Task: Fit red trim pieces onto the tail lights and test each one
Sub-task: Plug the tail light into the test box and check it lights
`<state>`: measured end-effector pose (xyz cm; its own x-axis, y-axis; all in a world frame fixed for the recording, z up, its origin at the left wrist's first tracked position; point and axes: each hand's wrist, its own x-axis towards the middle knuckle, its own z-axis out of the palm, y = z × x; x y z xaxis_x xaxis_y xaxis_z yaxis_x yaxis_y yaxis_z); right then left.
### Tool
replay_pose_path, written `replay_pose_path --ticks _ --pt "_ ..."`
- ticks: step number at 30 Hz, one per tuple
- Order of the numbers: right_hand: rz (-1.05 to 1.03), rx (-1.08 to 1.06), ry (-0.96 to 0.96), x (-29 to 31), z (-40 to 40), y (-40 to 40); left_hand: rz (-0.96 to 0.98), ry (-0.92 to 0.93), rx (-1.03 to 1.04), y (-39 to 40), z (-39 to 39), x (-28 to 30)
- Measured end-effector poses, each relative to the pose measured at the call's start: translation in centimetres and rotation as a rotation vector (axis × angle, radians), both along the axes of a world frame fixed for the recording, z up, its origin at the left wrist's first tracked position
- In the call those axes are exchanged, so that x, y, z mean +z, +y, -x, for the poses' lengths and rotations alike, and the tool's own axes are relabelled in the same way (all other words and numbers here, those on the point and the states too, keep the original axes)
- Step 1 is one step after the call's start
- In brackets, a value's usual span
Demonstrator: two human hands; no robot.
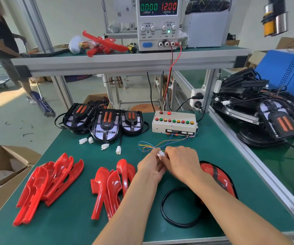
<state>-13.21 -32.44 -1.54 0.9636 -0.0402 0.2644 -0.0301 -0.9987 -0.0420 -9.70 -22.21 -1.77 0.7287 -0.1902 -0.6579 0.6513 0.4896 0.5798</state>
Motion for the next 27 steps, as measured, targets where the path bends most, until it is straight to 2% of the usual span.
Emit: replay_pose_path --ticks 23,27 --pt "-0.029 -0.043 0.078 0.4 0.2 0.5 0.062 -0.004 0.019 -0.3 0.1 -0.8" --pt "-0.164 -0.027 0.168 1.7 0.7 0.2 0.085 0.020 0.004 0.0 0.1 -0.8"
